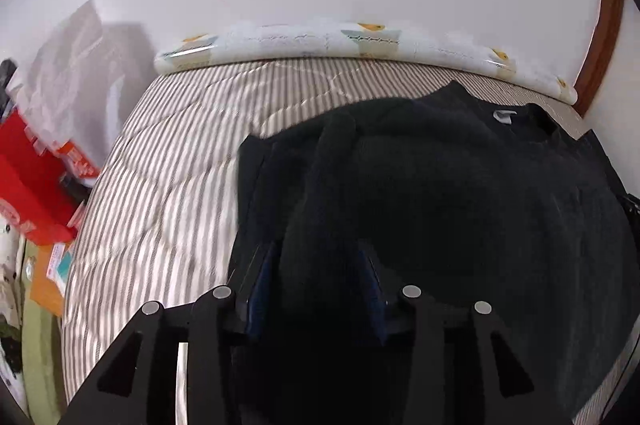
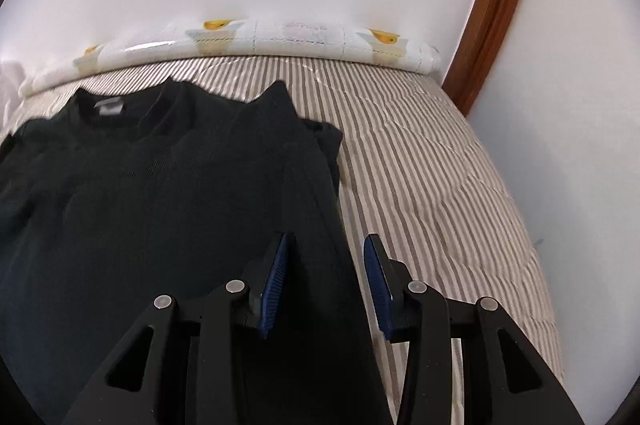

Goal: Fold small clothes

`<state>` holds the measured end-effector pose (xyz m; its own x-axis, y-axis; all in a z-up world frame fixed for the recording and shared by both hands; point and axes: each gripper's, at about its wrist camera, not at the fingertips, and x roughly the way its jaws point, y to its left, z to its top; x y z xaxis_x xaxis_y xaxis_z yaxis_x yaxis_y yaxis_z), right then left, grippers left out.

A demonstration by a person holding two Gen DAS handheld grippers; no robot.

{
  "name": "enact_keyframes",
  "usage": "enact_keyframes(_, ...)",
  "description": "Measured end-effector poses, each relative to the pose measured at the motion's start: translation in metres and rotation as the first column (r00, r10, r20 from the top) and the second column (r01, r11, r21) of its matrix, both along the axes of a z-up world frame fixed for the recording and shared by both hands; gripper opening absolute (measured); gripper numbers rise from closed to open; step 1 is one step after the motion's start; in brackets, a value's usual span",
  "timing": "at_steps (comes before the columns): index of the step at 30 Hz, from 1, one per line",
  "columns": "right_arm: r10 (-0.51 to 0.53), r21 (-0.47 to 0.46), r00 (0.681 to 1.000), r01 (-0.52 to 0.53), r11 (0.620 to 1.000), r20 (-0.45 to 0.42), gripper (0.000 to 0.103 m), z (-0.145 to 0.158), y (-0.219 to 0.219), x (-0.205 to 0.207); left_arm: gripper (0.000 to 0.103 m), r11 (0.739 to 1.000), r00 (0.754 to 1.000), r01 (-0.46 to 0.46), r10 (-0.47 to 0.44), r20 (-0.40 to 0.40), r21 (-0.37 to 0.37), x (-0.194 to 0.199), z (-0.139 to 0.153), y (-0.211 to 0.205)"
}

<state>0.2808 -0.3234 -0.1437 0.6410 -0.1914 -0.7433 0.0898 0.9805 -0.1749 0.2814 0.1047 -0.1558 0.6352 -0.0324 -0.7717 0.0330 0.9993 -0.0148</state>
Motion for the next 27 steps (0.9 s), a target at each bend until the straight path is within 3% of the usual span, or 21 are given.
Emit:
enact_keyframes(2,-0.004,0.002,1.000,0.004,1.000,-0.013,0.040,0.002,0.000,-0.016,0.040,1.000,1.000,0.000,0.000,-0.001,-0.014,-0.015,-0.002,0.005)
enact_keyframes(5,-0.001,0.101,0.999,0.005,0.995,-0.046,0.040,0.010,-0.001,-0.036,0.040,1.000,1.000,0.018,-0.018,0.007,0.004,-0.038,-0.005,0.012)
enact_keyframes(9,0.005,0.064,1.000,-0.004,0.998,-0.013,0.040,0.020,0.016,-0.059,0.042,0.997,0.999,0.032,-0.031,0.012,-0.070,-0.068,-0.002,0.030)
enact_keyframes(13,0.014,0.105,1.000,-0.015,0.994,0.017,0.040,0.025,0.037,-0.076,0.042,0.998,0.999,0.046,-0.045,0.021,-0.044,-0.095,-0.004,0.041)
enact_keyframes(17,0.001,0.109,1.000,-0.003,0.994,0.021,0.040,0.024,0.053,-0.086,0.042,0.995,0.998,0.067,-0.066,0.021,-0.072,-0.118,-0.006,0.056)
enact_keyframes(21,-0.003,0.169,1.000,-0.002,0.986,0.028,0.040,0.028,0.067,-0.089,0.042,0.990,0.998,0.067,-0.064,0.026,-0.127,-0.133,-0.006,0.069)
enact_keyframes(27,0.009,0.229,0.998,-0.022,0.973,0.058,0.040,0.036,0.098,-0.089,0.042,0.986,0.995,0.098,-0.096,0.022,-0.136,-0.153,-0.010,0.073)
